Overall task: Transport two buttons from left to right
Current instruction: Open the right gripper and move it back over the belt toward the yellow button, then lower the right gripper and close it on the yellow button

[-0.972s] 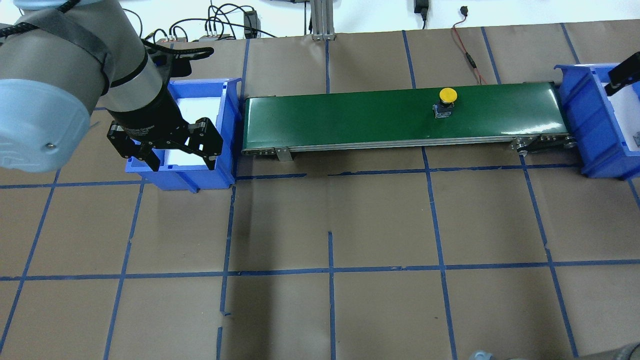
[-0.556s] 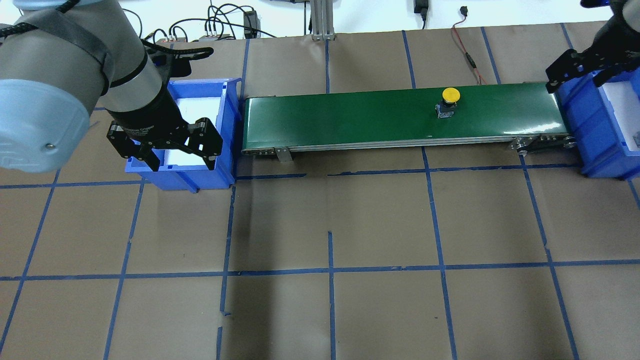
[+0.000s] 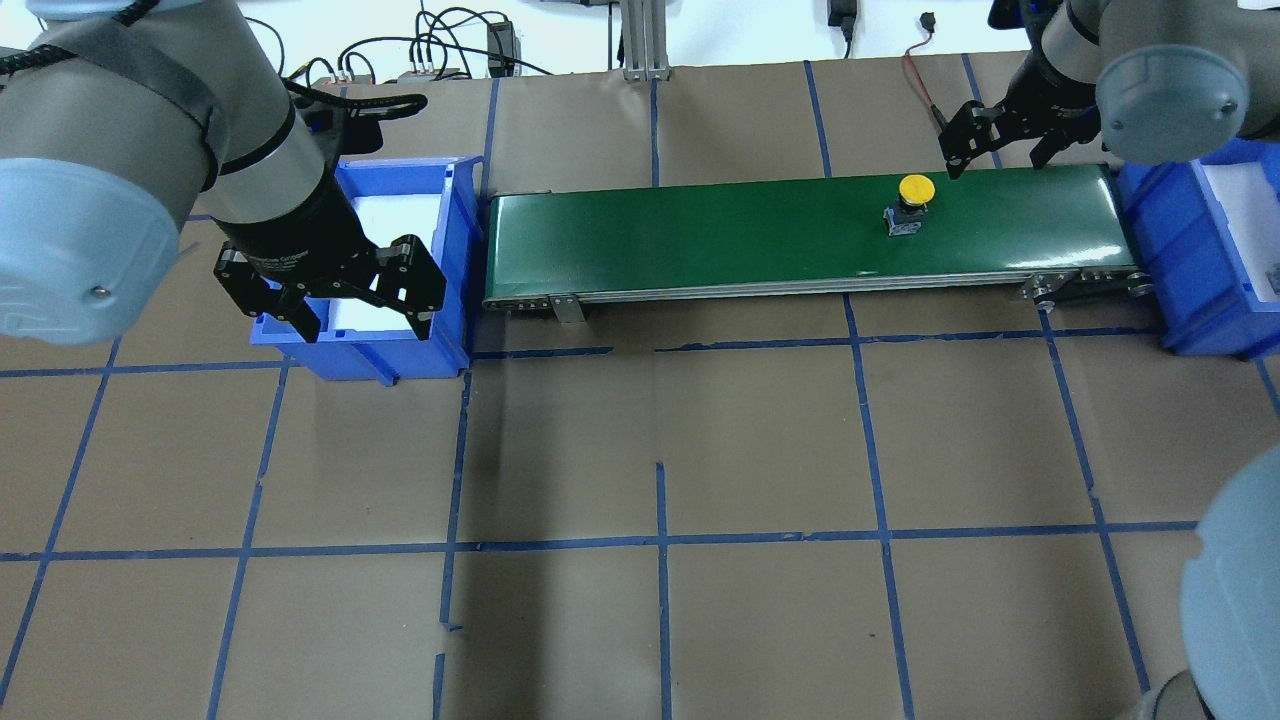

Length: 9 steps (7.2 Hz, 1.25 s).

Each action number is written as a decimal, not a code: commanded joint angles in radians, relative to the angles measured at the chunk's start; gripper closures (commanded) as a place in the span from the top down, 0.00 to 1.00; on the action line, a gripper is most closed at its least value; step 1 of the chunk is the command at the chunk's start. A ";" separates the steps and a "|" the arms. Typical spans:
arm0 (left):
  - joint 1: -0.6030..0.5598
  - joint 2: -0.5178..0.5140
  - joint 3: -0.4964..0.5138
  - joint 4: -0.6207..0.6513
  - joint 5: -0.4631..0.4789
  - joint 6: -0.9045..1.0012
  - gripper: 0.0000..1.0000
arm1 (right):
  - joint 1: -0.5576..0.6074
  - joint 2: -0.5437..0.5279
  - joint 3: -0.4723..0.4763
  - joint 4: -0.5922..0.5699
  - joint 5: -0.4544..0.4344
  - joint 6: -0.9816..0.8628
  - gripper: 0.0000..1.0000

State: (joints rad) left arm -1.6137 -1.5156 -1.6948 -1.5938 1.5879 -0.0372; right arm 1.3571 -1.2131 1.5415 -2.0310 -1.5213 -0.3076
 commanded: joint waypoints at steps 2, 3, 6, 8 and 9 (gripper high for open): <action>0.000 0.000 0.001 0.000 0.000 -0.001 1.00 | 0.002 0.017 -0.014 -0.014 -0.005 0.004 1.00; 0.000 -0.001 0.004 0.001 0.001 0.000 1.00 | 0.002 0.015 -0.014 -0.014 -0.005 0.004 1.00; 0.000 -0.001 0.001 0.002 0.000 0.000 1.00 | 0.002 0.027 -0.012 -0.014 -0.003 -0.004 1.00; 0.000 -0.001 0.001 0.002 0.000 0.000 1.00 | 0.004 0.053 -0.009 -0.018 0.039 0.013 1.00; 0.000 -0.001 0.001 0.002 0.000 0.000 1.00 | 0.005 0.070 -0.004 -0.020 0.050 0.027 1.00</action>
State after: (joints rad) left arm -1.6137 -1.5168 -1.6934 -1.5923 1.5877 -0.0368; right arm 1.3606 -1.1617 1.5327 -2.0486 -1.4917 -0.2939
